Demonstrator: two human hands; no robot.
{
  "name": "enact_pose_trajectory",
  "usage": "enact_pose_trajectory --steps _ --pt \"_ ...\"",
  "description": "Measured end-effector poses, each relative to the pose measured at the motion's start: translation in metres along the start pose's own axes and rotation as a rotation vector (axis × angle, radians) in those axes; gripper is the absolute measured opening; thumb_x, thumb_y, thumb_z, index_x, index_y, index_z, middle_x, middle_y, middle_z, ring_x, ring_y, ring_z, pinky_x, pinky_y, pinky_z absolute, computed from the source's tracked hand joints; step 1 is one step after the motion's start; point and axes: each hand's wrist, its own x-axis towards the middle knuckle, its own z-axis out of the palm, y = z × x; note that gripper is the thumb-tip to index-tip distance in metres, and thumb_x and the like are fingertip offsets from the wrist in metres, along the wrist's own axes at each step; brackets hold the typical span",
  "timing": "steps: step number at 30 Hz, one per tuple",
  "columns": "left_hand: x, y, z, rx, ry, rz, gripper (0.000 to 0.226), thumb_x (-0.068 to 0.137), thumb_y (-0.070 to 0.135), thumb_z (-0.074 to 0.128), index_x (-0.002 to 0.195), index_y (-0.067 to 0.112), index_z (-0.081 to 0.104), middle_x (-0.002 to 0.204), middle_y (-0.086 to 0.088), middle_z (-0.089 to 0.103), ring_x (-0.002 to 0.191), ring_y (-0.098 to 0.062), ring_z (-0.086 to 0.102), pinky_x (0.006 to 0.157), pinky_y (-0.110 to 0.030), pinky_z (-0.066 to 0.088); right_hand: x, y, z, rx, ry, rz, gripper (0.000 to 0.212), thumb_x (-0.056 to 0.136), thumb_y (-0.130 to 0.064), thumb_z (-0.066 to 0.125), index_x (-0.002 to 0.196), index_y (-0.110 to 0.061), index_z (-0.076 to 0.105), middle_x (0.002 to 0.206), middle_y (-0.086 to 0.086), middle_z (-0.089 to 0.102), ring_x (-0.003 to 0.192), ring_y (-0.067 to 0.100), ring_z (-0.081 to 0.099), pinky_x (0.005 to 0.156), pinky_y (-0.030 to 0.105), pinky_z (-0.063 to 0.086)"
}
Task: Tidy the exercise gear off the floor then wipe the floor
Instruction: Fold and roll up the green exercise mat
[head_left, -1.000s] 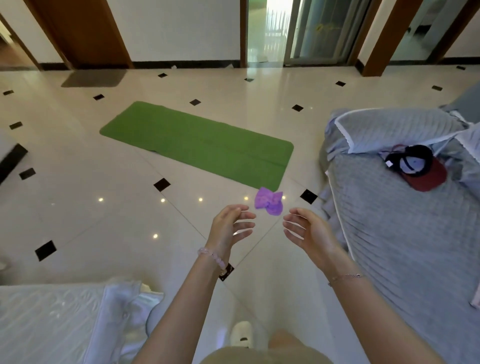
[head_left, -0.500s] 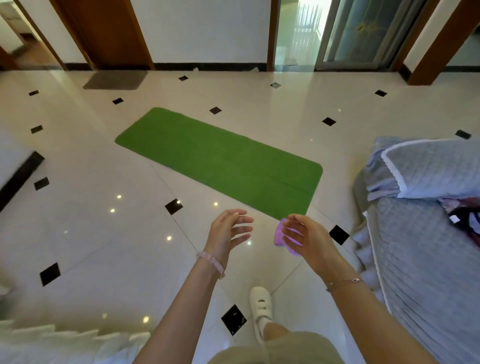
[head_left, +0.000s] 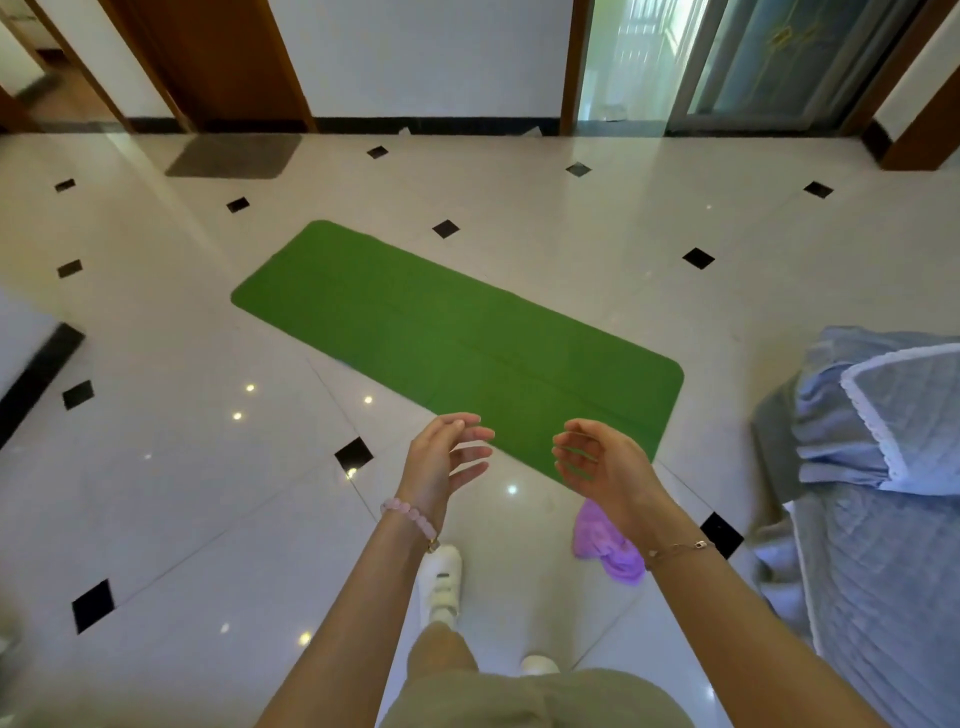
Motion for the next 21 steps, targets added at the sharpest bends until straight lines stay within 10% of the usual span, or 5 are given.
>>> enact_pose_trajectory --steps 21 --pt "0.342 0.127 -0.064 0.238 -0.147 -0.249 0.022 0.098 0.009 0.037 0.090 0.010 0.058 0.080 -0.006 0.065 0.070 -0.019 0.060 0.066 -0.029 0.052 0.270 -0.043 0.153 0.088 0.260 0.073 0.019 0.096 -0.012 0.046 0.086 -0.011 0.062 0.077 0.004 0.067 0.074 0.019 0.062 0.073 0.032 0.052"
